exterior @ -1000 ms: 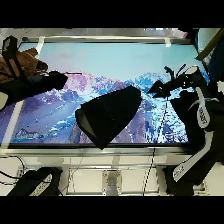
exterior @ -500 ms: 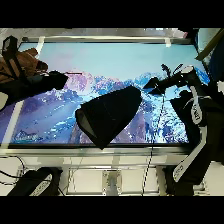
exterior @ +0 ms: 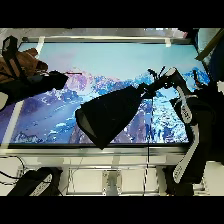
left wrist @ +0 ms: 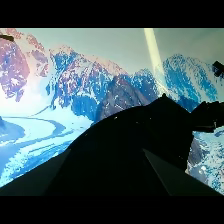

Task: Fold the clothes and pants, and hang the long-sleeved shirts on hangers.

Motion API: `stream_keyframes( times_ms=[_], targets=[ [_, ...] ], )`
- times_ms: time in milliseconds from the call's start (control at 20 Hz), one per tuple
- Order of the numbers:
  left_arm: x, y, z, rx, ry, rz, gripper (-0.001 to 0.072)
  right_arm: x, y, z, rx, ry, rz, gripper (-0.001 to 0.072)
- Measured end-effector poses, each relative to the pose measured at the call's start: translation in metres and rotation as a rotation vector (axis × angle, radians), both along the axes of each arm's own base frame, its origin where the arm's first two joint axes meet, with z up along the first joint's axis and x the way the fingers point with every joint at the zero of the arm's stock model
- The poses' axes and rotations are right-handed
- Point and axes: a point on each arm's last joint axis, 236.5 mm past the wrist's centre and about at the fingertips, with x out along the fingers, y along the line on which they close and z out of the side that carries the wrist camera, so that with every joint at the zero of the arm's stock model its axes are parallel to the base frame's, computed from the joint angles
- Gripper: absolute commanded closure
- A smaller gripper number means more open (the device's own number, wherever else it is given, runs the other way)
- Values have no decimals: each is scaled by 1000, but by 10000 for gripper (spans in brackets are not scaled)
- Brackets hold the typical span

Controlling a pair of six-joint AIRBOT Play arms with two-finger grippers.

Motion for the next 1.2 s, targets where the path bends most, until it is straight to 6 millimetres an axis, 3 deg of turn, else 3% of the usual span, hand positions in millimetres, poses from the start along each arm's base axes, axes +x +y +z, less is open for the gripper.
stream_keyframes(
  times_ms=[100, 150, 350, 400, 450, 500, 550, 700, 850, 950, 1050, 1200],
  targets=[
    [0, 0, 0, 0, 0, 0, 220, -4, 1, -2, -10, 13, 12, 56],
    [0, 0, 0, 0, 0, 0, 220, -6, 3, -2, -7, 20, 17, 108],
    [0, 0, 0, 0, 0, 0, 220, -14, 14, 1, 21, 39, 50, 119],
    [0, 0, 0, 0, 0, 0, 220, -16, 19, 1, 26, 40, 64, 220],
    [0, 0, 0, 0, 0, 0, 220, -17, 23, 1, 29, 38, 76, 388],
    [0, 0, 0, 0, 0, 0, 220, -19, 29, 2, 37, 34, 91, 620],
    [0, 0, 0, 0, 0, 0, 220, -20, 35, 3, 45, 29, 105, 673],
    [0, 0, 0, 0, 0, 0, 220, -16, 47, 7, 60, -1, 110, 681],
    [0, 0, 0, 0, 0, 0, 220, 5, 44, 37, 85, -85, 90, 681],
    [0, 0, 0, 0, 0, 0, 220, 31, 22, 73, 79, -176, 27, 681],
    [0, 0, 0, 0, 0, 0, 220, 54, -13, 121, 75, -270, -74, 681],
    [0, 0, 0, 0, 0, 0, 220, 66, -105, 203, 37, -413, -291, 681]
  ],
)
